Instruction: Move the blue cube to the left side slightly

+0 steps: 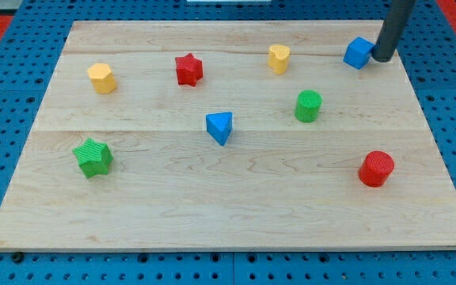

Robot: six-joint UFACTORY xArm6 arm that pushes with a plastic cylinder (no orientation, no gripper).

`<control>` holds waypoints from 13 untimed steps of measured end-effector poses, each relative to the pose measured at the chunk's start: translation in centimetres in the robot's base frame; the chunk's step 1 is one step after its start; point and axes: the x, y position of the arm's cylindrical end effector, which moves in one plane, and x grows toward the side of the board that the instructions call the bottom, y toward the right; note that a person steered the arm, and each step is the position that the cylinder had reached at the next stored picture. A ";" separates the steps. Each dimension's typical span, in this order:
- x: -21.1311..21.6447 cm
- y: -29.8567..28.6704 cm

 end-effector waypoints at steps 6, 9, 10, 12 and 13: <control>0.3 -0.9; 0.3 -0.6; 0.3 -0.6; 0.3 -1.0; 0.3 -1.0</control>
